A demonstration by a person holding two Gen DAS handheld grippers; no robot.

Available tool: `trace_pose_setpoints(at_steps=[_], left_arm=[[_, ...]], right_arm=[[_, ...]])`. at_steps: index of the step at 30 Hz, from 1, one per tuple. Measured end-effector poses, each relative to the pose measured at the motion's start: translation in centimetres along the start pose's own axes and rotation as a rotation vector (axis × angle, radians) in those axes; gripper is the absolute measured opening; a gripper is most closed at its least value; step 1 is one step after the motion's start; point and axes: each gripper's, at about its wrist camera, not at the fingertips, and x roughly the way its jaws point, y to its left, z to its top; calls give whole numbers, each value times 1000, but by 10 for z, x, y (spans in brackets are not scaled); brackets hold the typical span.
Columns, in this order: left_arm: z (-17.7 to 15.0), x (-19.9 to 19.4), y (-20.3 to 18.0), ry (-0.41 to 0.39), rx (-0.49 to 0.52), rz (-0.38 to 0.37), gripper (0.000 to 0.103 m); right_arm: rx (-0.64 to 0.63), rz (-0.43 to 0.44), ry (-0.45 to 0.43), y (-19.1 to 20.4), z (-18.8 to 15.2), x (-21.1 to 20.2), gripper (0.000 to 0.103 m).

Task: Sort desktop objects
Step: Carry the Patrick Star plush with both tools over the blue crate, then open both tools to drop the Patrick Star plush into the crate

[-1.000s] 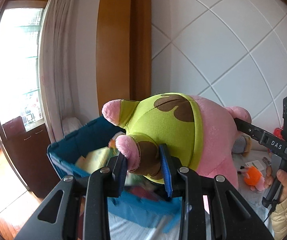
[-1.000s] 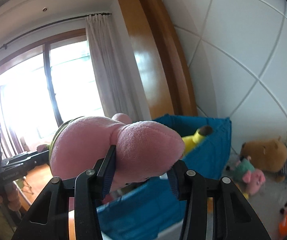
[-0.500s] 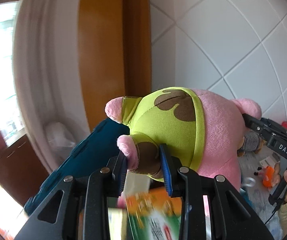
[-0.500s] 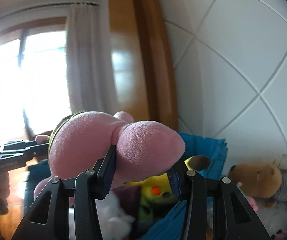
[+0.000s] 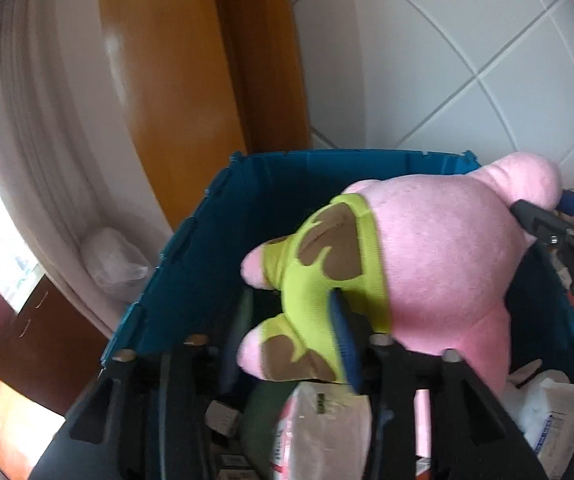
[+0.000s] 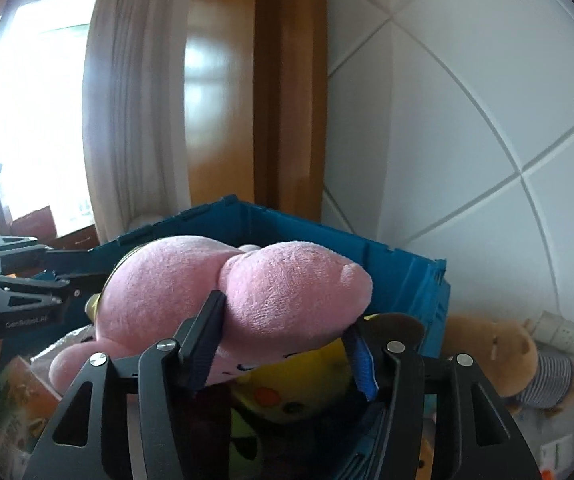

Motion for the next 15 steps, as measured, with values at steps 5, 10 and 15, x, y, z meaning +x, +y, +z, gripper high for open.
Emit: trace_pose_setpoints(at_steps=[5,10,15], left_arm=[[-8,-12,24,-3,-55,-22,88],[-25,-28,28,7,-74,-22,88],[-37,-50,24,-5,-86,-44,88]], right_arm=[[13,-44,-3,2,4,-5,102],[-35,-79,-16,16,1,-33,102],[-30,-117,-38,18,-7,-74,103]])
